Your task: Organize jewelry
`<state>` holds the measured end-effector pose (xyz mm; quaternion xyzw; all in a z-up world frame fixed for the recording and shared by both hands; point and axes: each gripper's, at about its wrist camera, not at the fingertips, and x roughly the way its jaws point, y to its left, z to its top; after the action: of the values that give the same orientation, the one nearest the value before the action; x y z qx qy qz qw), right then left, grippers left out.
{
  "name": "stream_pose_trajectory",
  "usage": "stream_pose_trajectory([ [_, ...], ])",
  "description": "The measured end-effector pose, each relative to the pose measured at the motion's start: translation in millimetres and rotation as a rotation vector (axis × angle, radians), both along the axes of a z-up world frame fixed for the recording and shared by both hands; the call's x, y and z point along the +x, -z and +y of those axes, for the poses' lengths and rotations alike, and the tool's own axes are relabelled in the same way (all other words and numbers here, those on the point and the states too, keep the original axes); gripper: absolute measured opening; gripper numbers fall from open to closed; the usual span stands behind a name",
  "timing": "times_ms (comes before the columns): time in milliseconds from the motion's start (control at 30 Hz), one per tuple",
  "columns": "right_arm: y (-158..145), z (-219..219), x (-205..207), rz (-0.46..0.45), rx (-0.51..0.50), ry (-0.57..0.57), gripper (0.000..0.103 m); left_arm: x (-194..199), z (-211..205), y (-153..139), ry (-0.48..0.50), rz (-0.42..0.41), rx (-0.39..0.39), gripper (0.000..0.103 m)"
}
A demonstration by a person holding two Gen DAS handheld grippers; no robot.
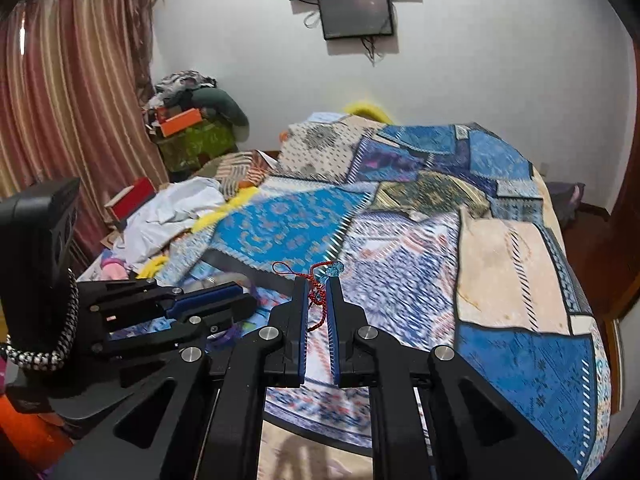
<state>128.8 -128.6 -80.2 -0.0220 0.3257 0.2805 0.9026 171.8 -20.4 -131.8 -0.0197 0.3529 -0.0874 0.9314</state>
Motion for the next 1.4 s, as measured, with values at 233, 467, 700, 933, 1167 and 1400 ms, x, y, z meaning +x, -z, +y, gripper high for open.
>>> stream_pose_trajectory([
  [233,-10.4,29.2,-3.8,-0.022,0.023,-0.047,0.008,-12.1,34.0,-13.6,-0.067,-0.044,-0.008,0.010],
  [467,-12.2,64.9,-1.2,-0.022,0.037,-0.103,0.008,-23.2,75.5,-22.0,-0.146,-0.074,-0.009,0.010],
  [700,5.1,99.5,1.4,0.026,0.034,-0.161,0.008,-25.6,106.1,-6.4,-0.199,-0.042,-0.025,0.009],
  [933,36.0,120.8,14.4,0.108,0.000,-0.186,0.008,-16.8,117.6,20.2,-0.205,0.021,-0.040,0.009],
  [1167,57.5,122.7,26.8,0.168,-0.009,-0.167,0.008,-4.7,120.0,46.6,-0.185,0.088,-0.083,0.009],
  [1400,73.1,126.9,34.3,0.241,-0.020,-0.180,0.008,2.5,112.3,60.4,-0.152,0.131,-0.091,0.009],
])
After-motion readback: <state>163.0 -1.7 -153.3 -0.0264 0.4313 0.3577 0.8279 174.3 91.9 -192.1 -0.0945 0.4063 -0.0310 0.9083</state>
